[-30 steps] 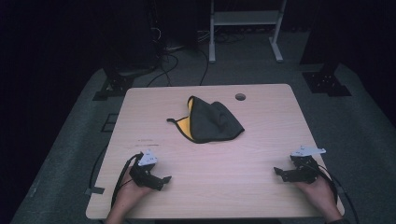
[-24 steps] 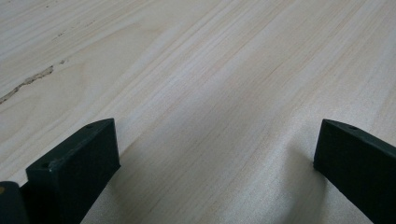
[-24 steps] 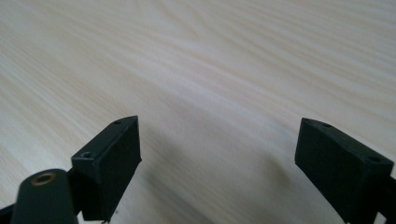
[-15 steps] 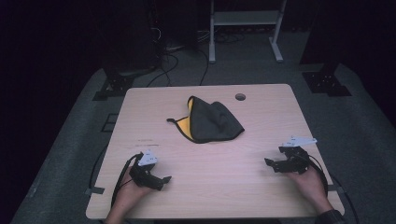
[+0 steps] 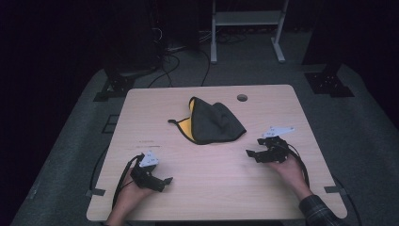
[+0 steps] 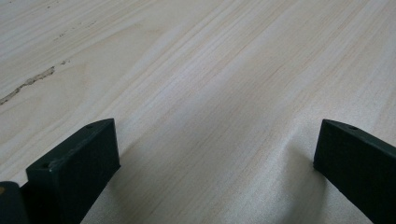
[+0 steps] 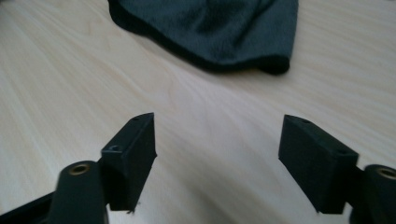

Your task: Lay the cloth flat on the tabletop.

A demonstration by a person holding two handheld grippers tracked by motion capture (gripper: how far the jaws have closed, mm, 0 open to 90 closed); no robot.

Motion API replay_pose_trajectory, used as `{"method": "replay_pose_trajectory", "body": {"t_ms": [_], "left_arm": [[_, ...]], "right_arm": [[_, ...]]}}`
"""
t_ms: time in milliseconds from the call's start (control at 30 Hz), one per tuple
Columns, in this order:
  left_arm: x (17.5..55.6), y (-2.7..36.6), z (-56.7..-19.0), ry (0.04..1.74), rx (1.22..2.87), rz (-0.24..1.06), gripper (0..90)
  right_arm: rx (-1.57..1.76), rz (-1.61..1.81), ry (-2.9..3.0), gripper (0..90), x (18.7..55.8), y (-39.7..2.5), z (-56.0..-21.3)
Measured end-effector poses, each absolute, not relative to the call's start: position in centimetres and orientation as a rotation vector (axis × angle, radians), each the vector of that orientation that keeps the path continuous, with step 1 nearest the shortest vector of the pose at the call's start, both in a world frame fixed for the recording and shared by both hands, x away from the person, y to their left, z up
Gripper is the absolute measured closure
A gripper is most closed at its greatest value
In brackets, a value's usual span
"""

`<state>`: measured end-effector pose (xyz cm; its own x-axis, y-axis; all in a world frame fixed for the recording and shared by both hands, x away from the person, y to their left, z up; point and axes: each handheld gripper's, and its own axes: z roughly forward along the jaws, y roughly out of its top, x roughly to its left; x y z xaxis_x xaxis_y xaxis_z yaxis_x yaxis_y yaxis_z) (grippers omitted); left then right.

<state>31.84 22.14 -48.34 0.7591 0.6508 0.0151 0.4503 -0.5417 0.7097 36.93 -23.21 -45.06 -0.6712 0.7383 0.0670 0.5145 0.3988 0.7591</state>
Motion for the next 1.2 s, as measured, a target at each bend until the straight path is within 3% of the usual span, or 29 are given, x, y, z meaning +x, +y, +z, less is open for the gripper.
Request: {"method": "replay_pose_trajectory", "body": {"t_ms": [367, 1000, 1200], "left_arm": [[31.8, 22.1, -48.4, 0.819, 2.233, 0.364, 0.0], [31.8, 22.1, -48.4, 0.820, 2.234, 0.363, 0.0], [31.8, 22.1, -48.4, 0.819, 2.234, 0.363, 0.0]], "right_arm": [[1.041, 1.205, 2.402, 36.0, 39.6, -19.8, -44.9], [0.988, 1.117, 2.470, 35.4, 43.9, -14.8, -46.5], [0.943, 1.029, 2.489, 45.6, 43.9, -13.9, -47.5]]}}
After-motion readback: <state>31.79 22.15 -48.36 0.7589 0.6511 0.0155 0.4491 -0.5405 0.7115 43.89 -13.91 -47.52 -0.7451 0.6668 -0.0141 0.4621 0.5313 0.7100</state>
